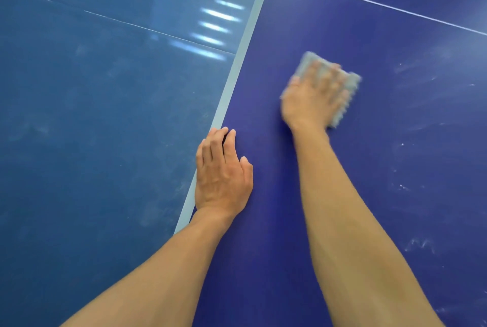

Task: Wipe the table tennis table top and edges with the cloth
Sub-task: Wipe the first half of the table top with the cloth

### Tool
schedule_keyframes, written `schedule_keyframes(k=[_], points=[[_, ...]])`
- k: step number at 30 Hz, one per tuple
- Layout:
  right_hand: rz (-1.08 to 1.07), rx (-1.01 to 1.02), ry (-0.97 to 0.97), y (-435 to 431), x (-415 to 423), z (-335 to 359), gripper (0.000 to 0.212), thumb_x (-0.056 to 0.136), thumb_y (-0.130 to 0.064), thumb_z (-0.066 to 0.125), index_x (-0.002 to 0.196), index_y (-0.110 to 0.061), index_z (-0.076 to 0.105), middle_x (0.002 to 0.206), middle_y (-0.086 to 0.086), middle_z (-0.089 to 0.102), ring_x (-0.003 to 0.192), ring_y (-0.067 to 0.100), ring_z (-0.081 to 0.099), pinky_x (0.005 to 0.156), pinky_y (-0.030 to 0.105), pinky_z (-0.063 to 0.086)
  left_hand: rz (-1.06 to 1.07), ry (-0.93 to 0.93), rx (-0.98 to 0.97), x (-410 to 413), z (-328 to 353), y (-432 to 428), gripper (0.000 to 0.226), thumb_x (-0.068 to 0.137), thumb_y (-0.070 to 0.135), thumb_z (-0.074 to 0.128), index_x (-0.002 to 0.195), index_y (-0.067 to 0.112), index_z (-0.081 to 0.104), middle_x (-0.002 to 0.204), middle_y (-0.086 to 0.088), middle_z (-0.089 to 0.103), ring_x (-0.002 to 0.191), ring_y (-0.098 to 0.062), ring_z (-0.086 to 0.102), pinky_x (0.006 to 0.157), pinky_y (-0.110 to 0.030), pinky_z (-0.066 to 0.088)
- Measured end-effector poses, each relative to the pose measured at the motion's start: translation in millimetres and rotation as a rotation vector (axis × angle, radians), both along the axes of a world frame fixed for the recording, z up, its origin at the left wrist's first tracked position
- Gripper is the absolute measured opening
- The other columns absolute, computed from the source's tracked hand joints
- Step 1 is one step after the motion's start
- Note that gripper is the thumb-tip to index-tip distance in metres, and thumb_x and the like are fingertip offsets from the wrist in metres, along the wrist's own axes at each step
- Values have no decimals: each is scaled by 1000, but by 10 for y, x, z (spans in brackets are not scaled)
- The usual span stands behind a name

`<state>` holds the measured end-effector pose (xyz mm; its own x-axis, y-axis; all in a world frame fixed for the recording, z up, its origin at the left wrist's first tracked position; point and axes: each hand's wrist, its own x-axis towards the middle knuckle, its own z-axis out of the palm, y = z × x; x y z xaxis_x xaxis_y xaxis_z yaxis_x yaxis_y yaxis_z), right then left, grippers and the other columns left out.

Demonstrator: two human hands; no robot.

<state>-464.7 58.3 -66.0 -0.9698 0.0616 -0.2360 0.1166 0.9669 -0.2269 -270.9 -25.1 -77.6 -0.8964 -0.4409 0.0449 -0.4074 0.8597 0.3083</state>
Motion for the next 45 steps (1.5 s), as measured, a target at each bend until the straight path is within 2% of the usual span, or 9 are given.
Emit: schedule_keyframes(k=[6,12,15,23,26,31,34,41,45], points=[[716,-76,-11,-502,550,-17,60,112,-43,17,167,-28,-3,175,4,-15,159,24,-23,123,47,-23,18,31,63,-9,11,-11,55,94,23,56,144,3,49,148,-12,45,144,-32,39,121,-48,30],[57,39,-79,785,453,34,62,112,-44,15,167,-27,-7,174,4,-18,160,27,-20,127,55,-12,14,57,142,-27,60,-1,54,93,14,59,144,0,50,147,-13,47,143,-33,42,119,-51,34],[25,44,-45,661,810,29,63,111,-43,17,167,-25,-8,174,8,-18,160,31,-18,127,57,-11,30,121,261,125,149,-54,51,92,7,57,142,1,53,146,-12,50,143,-33,42,119,-49,34],[1012,-93,65,259,2367,-44,56,112,-43,27,166,-26,25,175,7,12,162,31,5,128,59,13,118,169,288,986,315,-391,37,95,11,51,129,4,64,138,-11,59,132,-32,50,113,-49,40],[846,-7,84,900,2376,-37,59,110,-42,28,166,-23,23,174,8,14,161,32,9,125,61,22,13,87,264,1069,276,-270,40,93,11,53,132,5,63,141,-12,57,135,-33,49,112,-54,41],[102,71,-83,1466,1946,48,65,104,-52,4,162,-29,-15,174,7,-15,160,29,-17,128,56,-6,-57,-11,172,1081,202,61,46,96,19,53,140,7,58,153,-10,48,146,-33,40,122,-57,30],[-79,39,-62,891,1600,47,67,110,-46,21,166,-23,-9,174,12,-16,160,35,-16,126,61,-8,29,-3,214,1114,218,117,48,96,19,53,141,6,55,154,-11,46,147,-33,39,123,-53,29],[1026,-23,-7,-432,1962,36,57,112,-44,20,167,-29,15,176,4,-4,161,30,-13,127,54,-12,123,20,139,1552,315,-118,40,95,22,47,128,9,63,144,-11,53,139,-33,45,112,-54,40],[935,-57,93,240,2300,-40,57,112,-41,29,167,-26,20,175,5,8,162,32,1,129,57,7,81,40,144,1628,309,-243,39,95,24,44,125,8,63,142,-10,54,137,-33,47,112,-52,39]])
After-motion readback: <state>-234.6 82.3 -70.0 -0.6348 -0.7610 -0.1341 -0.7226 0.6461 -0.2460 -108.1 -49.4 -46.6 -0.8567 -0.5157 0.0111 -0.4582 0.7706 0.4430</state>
